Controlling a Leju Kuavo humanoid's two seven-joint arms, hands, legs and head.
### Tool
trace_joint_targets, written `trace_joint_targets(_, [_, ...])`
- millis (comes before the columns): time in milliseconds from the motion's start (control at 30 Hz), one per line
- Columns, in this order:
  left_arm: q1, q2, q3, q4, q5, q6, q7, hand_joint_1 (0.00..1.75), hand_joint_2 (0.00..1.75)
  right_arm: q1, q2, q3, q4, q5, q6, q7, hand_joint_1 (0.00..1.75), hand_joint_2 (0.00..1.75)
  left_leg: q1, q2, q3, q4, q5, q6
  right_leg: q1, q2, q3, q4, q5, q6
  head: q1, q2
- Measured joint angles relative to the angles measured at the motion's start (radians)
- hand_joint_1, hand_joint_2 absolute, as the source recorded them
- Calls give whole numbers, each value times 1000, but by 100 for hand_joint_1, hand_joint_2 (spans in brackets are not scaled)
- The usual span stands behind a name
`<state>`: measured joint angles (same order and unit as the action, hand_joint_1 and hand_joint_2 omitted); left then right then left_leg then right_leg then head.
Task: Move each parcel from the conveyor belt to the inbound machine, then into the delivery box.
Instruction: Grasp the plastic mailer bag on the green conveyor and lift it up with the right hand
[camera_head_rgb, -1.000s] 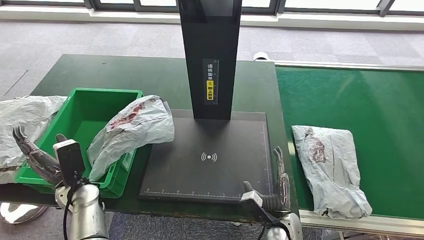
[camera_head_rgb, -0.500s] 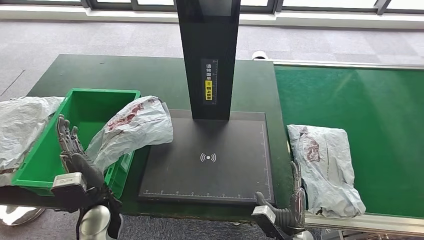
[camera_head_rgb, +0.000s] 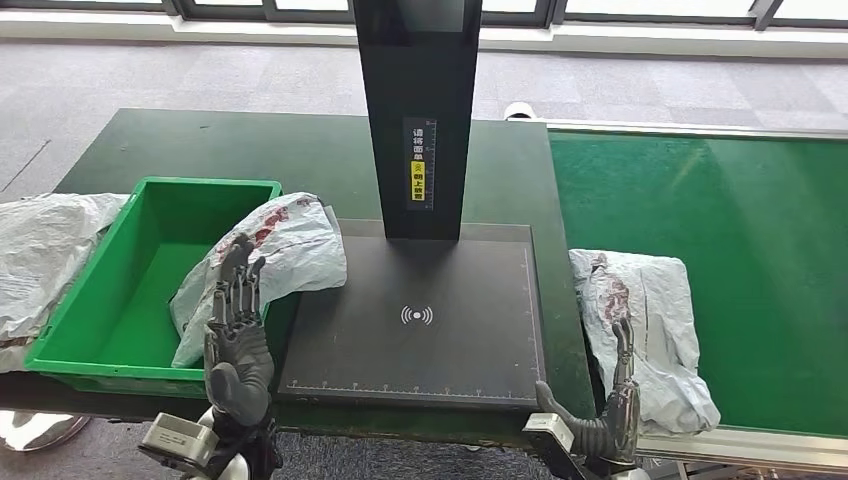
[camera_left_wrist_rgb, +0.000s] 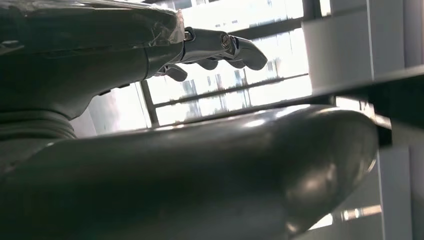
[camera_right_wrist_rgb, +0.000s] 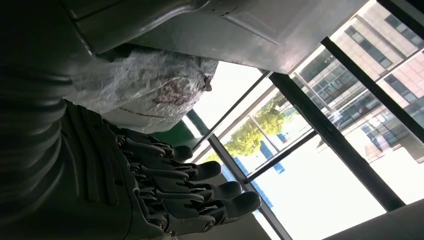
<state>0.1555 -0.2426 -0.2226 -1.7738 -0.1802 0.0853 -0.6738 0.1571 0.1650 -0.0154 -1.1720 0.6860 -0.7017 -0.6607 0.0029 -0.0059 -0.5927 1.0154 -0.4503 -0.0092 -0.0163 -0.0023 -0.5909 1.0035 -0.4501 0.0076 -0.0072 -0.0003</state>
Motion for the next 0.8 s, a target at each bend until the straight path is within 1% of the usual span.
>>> trace_joint_targets(67, [25,2,-33,-18,-5,-68,1,0,0,23,1,-16,-61,25,7,49,0,175,0,0,0,0,-1,1,-1,0,0,0,0,1,0,0])
trace_joint_targets(133, [47,2,-43,-37,6,-131,-1,0,0,44,3,-37,-128,56,31,92,0,175,-1,0,0,0,-1,1,-1,0,0,0,-1,1,0,0])
trace_joint_targets(200, [69,1,-43,-63,1,-166,-6,0,0,58,7,-67,-196,113,87,138,0,175,0,0,-1,0,-2,1,0,0,0,0,-1,1,0,0])
trace_joint_targets(267, [106,-2,-42,-96,-35,-150,-14,0,0,53,8,-109,-240,216,179,220,0,175,0,1,-3,0,-4,0,0,1,2,0,-2,1,0,0])
trace_joint_targets(333, [144,-5,-41,-125,-81,-111,-21,0,0,14,-6,-160,-227,340,257,321,0,175,0,3,-1,0,-5,0,0,3,3,0,-3,2,0,0])
trace_joint_targets(400, [170,-7,-40,-145,-108,-83,-25,0,0,-42,-30,-216,-157,433,270,384,0,175,0,3,4,0,-4,3,-1,4,4,-1,-3,4,0,0])
trace_joint_targets(467, [189,-10,-39,-161,-120,-73,-27,0,0,-85,-52,-266,-81,482,245,403,0,175,-1,2,5,0,-3,4,-1,3,5,-1,-2,4,0,0])
trace_joint_targets(533, [201,-11,-36,-173,-125,-70,-27,0,0,-109,-66,-294,-28,498,226,407,0,175,-1,2,5,0,-2,4,-1,2,6,-1,-1,5,0,0])
trace_joint_targets(800, [222,-15,-30,-193,-160,-43,-27,0,0,-167,-93,-320,98,525,230,436,0,175,-1,2,5,0,-3,4,-1,2,6,-1,-2,4,0,0])
